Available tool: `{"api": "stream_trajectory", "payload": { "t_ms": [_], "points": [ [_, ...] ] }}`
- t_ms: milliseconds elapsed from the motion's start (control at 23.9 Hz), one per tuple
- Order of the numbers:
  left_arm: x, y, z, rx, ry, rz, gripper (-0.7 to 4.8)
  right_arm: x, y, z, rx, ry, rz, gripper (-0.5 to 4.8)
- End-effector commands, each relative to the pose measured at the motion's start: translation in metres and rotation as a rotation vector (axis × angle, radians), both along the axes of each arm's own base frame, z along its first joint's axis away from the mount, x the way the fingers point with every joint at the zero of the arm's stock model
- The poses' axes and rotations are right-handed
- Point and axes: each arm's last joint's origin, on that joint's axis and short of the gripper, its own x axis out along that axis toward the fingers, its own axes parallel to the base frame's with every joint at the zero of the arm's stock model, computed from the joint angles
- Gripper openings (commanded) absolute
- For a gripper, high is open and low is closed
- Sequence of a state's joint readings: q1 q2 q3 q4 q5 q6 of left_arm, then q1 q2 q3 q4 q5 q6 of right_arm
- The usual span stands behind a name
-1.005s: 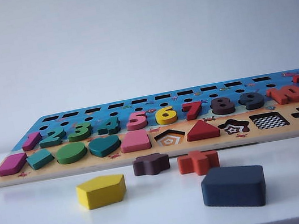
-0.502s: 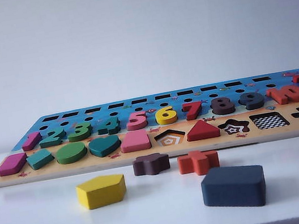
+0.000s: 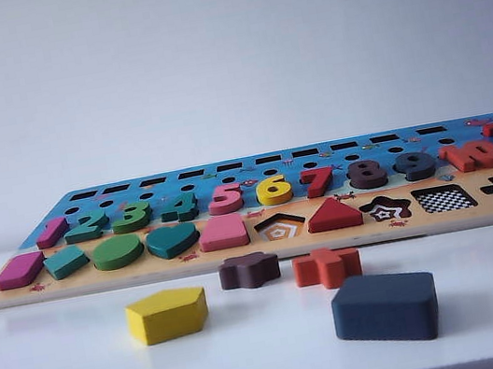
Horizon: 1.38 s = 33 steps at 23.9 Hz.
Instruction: Insert the cube into the slot.
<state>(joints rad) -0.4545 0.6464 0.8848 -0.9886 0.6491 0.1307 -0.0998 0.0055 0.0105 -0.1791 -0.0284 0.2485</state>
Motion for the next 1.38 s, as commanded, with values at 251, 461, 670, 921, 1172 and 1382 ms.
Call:
{"api": "stream_trajectory", "payload": {
  "t_ms": [251,461,670,921,1172,1382],
  "points": [
    [0.014,-0.001,-0.001,0.005,-0.031,0.055,0.09,-0.001,0.003,0.014,0.013,-0.086,0.082,0.91],
    [0.021,0.003,-0.013,0.012,-0.022,0.109,0.1,-0.005,0.003,0.034,-0.012,-0.145,0.085,0.95],
    [0.023,0.005,-0.023,0.028,-0.007,0.113,0.1,-0.011,0.005,0.052,0.029,-0.166,0.138,1.05],
    [0.027,0.005,-0.018,-0.004,-0.046,0.133,0.1,-0.021,0.007,0.078,0.039,-0.207,0.175,1.45],
    [0.028,0.005,-0.017,-0.009,-0.059,0.14,0.09,-0.033,0.012,0.113,0.051,-0.168,0.286,1.58],
    [0.028,0.005,-0.018,-0.009,-0.058,0.14,0.09,-0.028,0.015,0.127,0.082,0.002,0.42,1.59]
  ]
}}
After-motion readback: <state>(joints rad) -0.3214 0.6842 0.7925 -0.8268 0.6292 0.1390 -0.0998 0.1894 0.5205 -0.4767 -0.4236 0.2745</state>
